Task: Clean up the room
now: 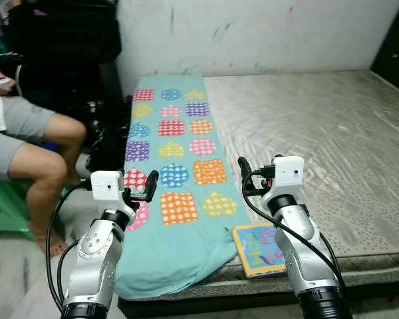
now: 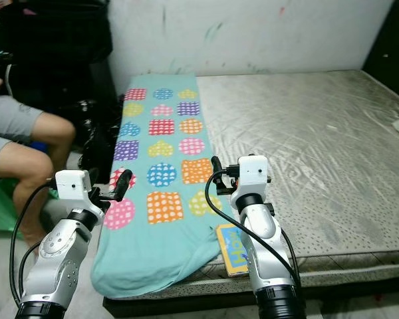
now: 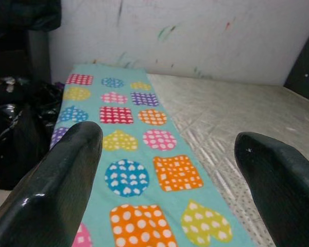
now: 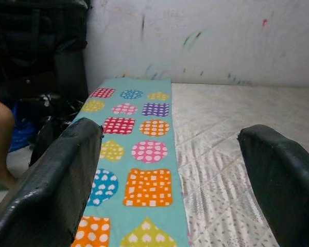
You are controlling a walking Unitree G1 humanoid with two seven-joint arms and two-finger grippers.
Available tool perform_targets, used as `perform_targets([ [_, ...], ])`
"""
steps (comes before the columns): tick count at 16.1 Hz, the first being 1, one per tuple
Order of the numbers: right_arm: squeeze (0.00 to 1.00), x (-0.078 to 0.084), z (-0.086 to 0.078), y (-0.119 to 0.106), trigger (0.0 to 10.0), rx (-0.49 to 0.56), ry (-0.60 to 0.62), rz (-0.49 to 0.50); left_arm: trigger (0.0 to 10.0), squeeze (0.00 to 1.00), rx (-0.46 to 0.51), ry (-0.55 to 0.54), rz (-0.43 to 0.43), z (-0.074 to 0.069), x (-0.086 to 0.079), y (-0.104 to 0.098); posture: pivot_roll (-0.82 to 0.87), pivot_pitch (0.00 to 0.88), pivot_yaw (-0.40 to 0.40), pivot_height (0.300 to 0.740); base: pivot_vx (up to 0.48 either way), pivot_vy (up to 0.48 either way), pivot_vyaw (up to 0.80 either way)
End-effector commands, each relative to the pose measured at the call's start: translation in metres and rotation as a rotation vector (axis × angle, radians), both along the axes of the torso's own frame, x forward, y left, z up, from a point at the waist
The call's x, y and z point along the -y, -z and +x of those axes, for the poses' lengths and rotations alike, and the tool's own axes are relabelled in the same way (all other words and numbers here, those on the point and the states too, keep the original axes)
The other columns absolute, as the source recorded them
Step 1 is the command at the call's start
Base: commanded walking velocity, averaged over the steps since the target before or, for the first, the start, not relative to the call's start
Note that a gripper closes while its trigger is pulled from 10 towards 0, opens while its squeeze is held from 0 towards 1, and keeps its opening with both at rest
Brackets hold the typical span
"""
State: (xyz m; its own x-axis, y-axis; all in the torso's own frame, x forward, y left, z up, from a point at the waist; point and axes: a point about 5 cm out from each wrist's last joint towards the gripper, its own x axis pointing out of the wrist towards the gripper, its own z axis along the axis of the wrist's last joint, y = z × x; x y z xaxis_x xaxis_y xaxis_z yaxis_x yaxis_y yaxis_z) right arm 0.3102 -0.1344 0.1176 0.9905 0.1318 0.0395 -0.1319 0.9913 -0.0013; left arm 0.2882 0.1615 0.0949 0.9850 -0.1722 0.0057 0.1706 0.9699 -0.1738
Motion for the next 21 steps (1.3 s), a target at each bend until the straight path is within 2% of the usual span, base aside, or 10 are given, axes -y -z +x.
perform_targets([
  [1, 0.0, 0.001, 0.0, -0.001, 10.0, 0.006, -0.002, -0.003, 10.0, 0.0, -0.013, -0.002, 0.014, -0.001, 0.0, 0.002, -0.15, 0.0, 0.008, 0.74, 0.0, 0.0, 0.0],
  [4, 0.0, 0.0, 0.002, -0.001, 10.0, 0.012, -0.004, -0.013, 10.0, 0.0, -0.012, 0.01, 0.081, -0.002, -0.003, 0.004, -0.15, 0.0, 0.019, 0.74, 0.0, 0.0, 0.0],
  [6, 0.0, 0.0, 0.004, -0.001, 10.0, 0.012, -0.002, -0.013, 10.0, 0.0, -0.015, 0.0, 0.08, -0.004, -0.008, 0.005, -0.14, 0.0, 0.017, 0.74, 0.0, 0.0, 0.0],
  [10, 0.0, -0.005, 0.006, 0.0, 10.0, 0.015, -0.017, -0.02, 10.0, 0.0, -0.026, -0.025, 0.077, -0.011, -0.013, 0.008, -0.12, 0.0, 0.01, 0.74, 0.0, -0.367, 0.0],
  [14, 0.0, -0.006, 0.005, 0.003, 10.0, 0.011, -0.029, -0.035, 10.0, 0.0, -0.037, -0.02, 0.066, -0.015, -0.009, 0.011, -0.12, 0.0, 0.007, 0.74, 0.0, -0.361, 0.52],
  [17, 0.0, 0.0, 0.003, 0.005, 10.0, 0.008, -0.019, -0.046, 10.0, 0.0, -0.042, -0.002, 0.052, -0.011, -0.002, 0.011, -0.14, 0.0, 0.013, 0.74, 0.0, -0.346, 0.58],
  [21, 0.0, 0.004, 0.0, 0.009, 10.0, -0.003, -0.012, -0.062, 10.0, 0.0, -0.048, 0.015, 0.04, -0.011, 0.004, 0.011, -0.15, 0.0, 0.014, 0.74, 0.0, -0.328, 0.0],
])
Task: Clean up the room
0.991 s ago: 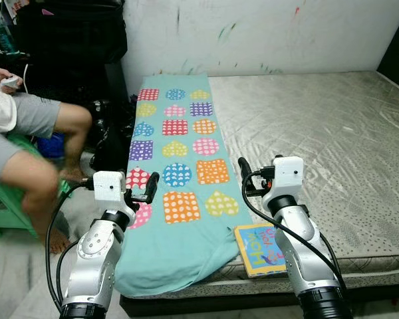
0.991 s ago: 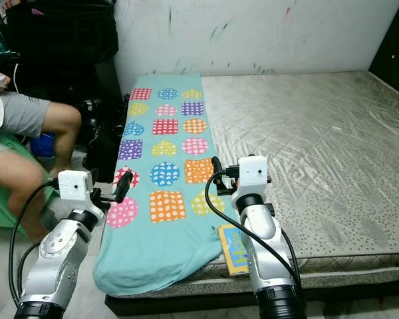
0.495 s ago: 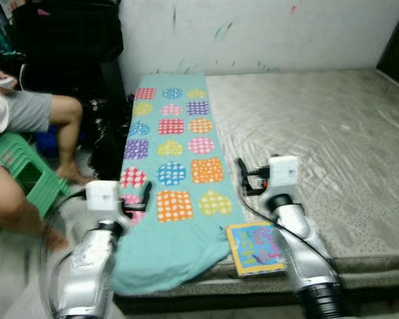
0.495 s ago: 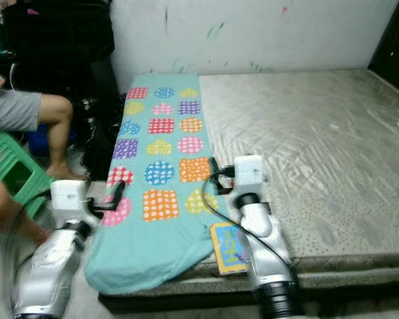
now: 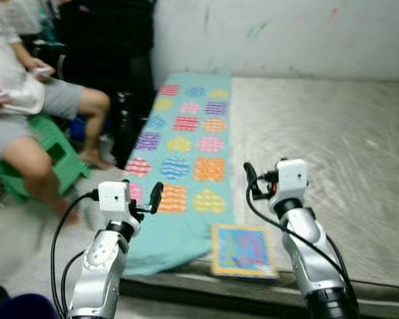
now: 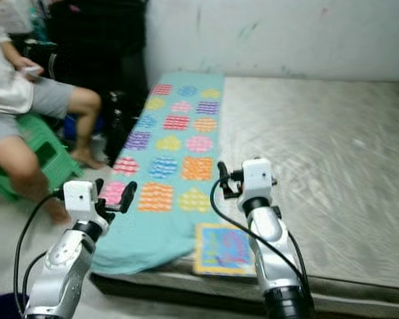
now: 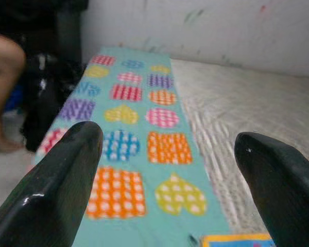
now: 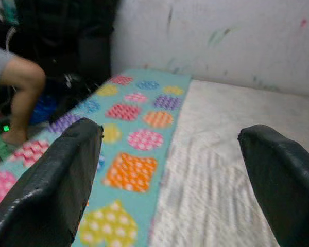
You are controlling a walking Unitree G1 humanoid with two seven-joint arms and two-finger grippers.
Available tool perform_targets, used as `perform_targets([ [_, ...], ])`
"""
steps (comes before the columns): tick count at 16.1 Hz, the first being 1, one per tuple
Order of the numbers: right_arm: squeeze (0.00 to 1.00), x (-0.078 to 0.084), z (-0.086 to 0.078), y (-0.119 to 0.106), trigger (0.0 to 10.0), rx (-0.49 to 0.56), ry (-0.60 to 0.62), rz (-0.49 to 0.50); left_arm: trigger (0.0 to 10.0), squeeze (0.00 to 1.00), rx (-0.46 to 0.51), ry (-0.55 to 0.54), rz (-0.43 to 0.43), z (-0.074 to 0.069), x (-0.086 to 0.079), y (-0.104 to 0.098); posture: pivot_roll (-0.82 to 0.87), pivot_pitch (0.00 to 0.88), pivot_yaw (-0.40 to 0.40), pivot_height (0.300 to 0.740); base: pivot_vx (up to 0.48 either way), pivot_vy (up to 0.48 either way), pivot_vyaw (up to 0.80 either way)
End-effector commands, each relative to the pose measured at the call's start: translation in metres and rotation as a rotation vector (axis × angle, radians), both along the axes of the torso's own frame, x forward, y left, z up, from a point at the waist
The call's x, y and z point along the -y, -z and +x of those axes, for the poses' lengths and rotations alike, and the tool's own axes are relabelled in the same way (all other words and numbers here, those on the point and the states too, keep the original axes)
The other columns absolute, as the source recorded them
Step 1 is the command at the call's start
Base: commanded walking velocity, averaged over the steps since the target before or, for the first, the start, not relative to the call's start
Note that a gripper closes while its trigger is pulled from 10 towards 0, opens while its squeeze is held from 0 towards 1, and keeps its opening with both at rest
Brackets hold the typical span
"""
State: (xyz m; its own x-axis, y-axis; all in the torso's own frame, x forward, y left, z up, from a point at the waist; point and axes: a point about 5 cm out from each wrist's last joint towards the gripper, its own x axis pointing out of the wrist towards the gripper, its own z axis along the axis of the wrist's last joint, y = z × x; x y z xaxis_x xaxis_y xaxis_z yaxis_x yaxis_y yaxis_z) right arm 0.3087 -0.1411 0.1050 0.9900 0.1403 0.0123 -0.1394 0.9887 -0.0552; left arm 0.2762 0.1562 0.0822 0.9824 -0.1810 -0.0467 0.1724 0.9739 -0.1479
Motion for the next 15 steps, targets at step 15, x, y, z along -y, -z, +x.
perform_targets([
  [15, 0.0, -0.0058, 0.0019, -0.0022, 10.0, 0.002, -0.024, -0.012, 10.0, 0.0, 0.023, 0.042, -0.053, -0.0028, 0.0023, -0.0039, -0.15, 0.009, -0.005, 0.74, 0.145, -0.036, 0.0],
])
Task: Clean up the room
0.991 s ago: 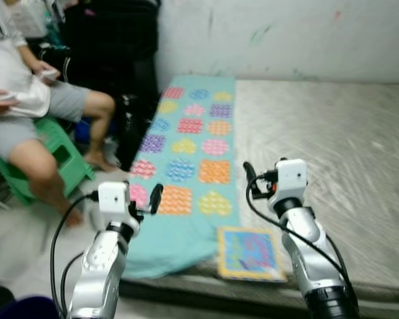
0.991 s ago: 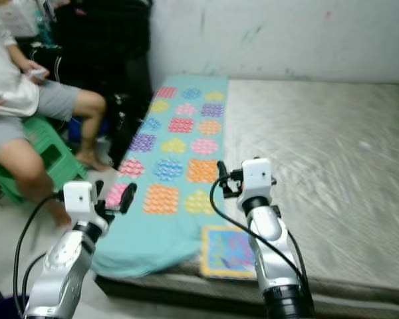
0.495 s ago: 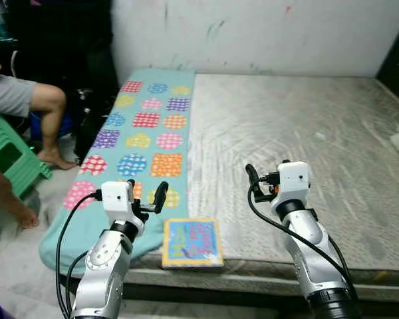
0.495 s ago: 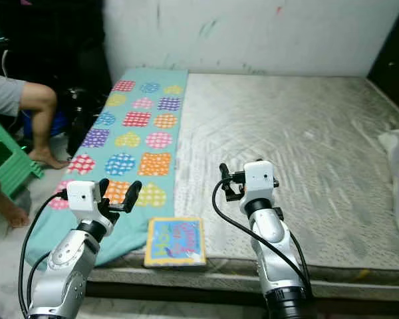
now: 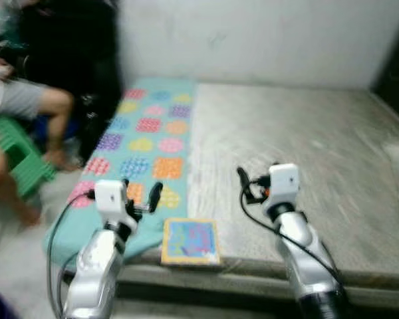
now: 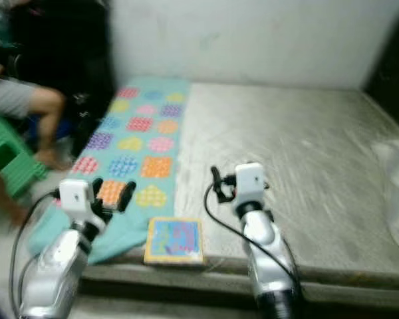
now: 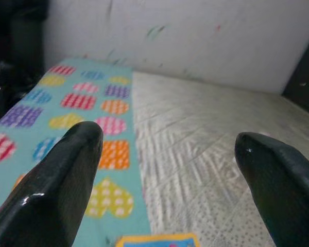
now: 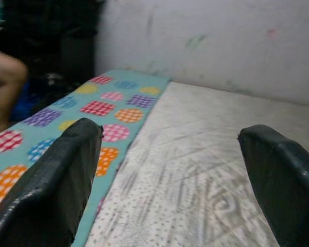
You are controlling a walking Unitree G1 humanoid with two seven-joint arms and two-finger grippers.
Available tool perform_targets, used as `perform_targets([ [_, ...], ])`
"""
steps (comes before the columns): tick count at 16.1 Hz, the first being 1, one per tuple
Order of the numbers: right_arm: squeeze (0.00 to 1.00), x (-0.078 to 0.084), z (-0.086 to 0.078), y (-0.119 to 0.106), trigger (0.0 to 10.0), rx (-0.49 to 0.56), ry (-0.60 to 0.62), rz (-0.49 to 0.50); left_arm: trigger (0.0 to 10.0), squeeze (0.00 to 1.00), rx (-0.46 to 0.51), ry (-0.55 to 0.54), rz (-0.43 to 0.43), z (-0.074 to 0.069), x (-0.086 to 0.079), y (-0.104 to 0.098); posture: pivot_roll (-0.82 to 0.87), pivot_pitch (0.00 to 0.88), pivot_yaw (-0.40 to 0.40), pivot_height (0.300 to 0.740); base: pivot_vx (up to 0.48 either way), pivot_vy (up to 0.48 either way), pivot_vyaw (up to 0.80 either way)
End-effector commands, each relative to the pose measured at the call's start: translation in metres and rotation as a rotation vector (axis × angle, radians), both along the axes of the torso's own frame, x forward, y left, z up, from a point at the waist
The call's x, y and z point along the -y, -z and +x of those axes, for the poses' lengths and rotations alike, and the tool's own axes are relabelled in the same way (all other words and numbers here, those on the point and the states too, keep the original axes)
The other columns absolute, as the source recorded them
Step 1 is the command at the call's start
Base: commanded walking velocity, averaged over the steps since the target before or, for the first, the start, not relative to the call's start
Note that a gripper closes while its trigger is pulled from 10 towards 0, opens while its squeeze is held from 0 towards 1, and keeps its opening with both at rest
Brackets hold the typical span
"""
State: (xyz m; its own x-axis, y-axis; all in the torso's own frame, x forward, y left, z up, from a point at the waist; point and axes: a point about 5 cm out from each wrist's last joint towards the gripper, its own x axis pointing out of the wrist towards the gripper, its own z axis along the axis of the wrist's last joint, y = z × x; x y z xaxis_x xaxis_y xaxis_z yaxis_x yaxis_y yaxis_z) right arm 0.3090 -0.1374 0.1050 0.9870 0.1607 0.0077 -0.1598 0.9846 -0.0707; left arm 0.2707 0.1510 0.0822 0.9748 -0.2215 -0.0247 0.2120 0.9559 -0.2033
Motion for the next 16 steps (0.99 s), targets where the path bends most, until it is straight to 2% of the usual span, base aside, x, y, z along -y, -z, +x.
perform_targets([
  [1, 0.0, -0.0018, 0.0015, -0.0019, 10.0, 0.003, -0.002, 0.004, 10.0, 0.0, 0.014, 0.003, 0.006, 0.0027, -0.0029, -0.0039, -0.15, 0.009, -0.005, 0.74, 0.33, 0.0, 0.0],
  [4, 0.0, -0.0009, 0.0015, -0.0017, 10.0, 0.003, 0.0, 0.002, 10.0, 0.0, 0.006, -0.001, 0.009, 0.0029, -0.003, -0.0029, -0.15, 0.009, -0.005, 0.74, 0.301, 0.0, 0.0],
  [10, 0.0, -0.0001, 0.0017, -0.0023, 10.0, 0.004, 0.005, 0.002, 10.0, 0.0, 0.007, 0.005, 0.006, 0.0036, -0.0024, -0.0032, -0.15, 0.014, -0.004, 0.74, 0.0, 0.0, 0.0],
  [12, 0.0, 0.001, 0.0017, -0.0008, 10.0, -0.008, 0.012, 0.019, 10.0, 0.0, 0.017, 0.021, 0.008, 0.0031, -0.0003, -0.0047, -0.15, 0.012, -0.004, 0.74, 0.255, 0.0, 0.0],
  [16, 0.0, 0.0009, 0.0021, -0.0012, 10.0, -0.004, 0.014, 0.024, 10.0, 0.0, 0.015, 0.019, 0.011, 0.0035, -0.0012, -0.0044, -0.15, 0.013, -0.002, 0.74, 0.259, 0.0, -0.71],
])
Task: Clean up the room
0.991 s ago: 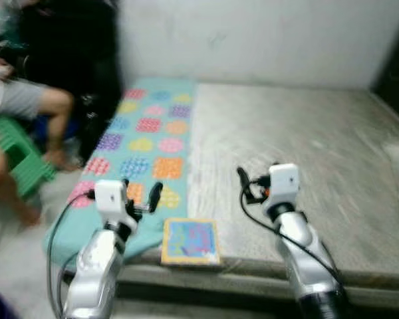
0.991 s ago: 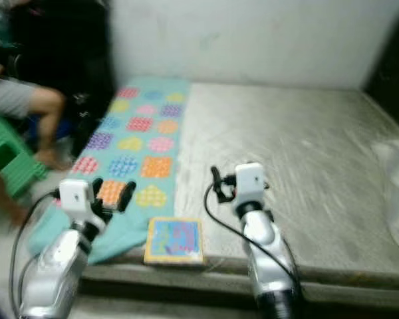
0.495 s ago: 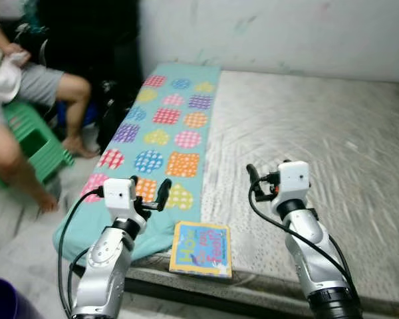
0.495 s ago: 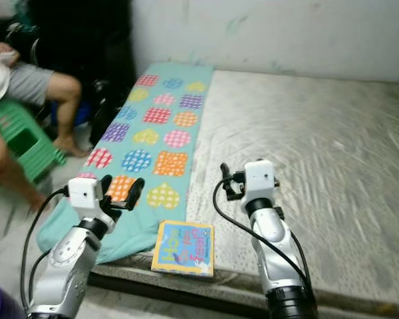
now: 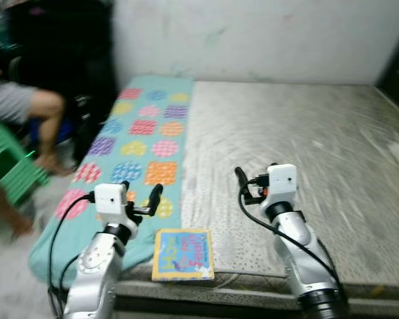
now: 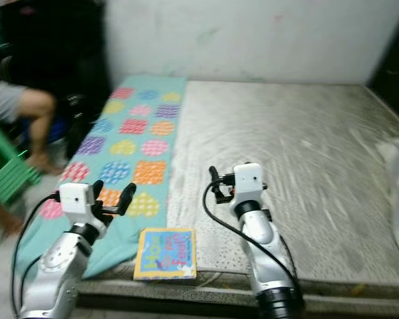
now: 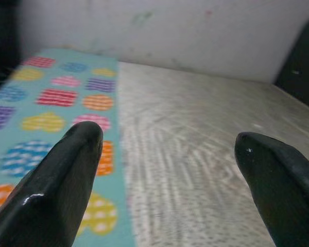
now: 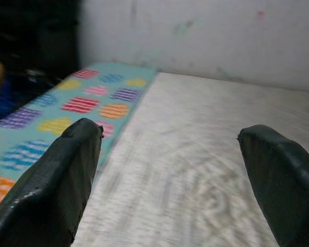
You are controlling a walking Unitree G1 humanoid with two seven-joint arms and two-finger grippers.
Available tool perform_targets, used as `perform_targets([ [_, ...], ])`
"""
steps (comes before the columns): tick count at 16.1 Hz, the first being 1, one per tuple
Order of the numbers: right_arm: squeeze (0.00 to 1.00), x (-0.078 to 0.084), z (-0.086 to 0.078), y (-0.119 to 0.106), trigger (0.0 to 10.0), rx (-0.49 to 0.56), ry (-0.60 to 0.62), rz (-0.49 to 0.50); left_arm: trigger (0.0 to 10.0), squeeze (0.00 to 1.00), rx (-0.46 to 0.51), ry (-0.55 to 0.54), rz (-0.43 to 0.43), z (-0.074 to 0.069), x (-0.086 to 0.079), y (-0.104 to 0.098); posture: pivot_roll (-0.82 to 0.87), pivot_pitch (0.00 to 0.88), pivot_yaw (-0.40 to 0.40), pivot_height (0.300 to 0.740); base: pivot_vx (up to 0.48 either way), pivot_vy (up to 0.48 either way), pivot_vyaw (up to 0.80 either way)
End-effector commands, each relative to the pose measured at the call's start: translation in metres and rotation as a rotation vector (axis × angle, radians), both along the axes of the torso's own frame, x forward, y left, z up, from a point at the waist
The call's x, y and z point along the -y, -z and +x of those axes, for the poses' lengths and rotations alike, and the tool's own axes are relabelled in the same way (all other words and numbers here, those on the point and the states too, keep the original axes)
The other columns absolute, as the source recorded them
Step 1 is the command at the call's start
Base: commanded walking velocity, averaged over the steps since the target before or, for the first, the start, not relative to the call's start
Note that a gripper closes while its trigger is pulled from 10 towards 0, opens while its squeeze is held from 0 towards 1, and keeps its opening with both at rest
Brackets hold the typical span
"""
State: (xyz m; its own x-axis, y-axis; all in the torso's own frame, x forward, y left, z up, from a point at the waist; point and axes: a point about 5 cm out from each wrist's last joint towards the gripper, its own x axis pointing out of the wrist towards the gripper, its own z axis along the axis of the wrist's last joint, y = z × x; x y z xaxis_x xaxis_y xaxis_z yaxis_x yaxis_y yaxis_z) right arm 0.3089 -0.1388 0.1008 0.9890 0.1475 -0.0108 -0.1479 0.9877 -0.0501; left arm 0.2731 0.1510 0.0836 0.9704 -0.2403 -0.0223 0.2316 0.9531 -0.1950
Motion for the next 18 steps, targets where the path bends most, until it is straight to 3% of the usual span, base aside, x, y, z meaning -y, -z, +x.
perform_targets([
  [1, 0.0, -0.0007, 0.0021, -0.0054, 10.0, 0.017, 0.001, 0.008, 10.0, 0.0, 0.011, 0.0, 0.004, 0.0011, -0.0013, -0.0029, -0.15, 0.014, 0.0, 0.74, 0.251, 0.0, 0.0],
  [10, 0.0, -0.001, 0.002, -0.0045, 10.0, 0.016, 0.0, 0.005, 10.0, 0.0, -0.009, -0.02, 0.015, 0.0021, -0.0025, -0.001, -0.14, 0.01, -0.003, 0.74, 0.054, 0.0, 0.0],
  [18, 0.0, -0.0008, 0.0025, -0.0039, 10.0, 0.018, -0.005, -0.004, 10.0, 0.0, -0.014, -0.026, 0.012, 0.0022, -0.0023, 0.0002, -0.14, 0.005, -0.003, 0.74, 0.0, -0.364, 0.0],
])
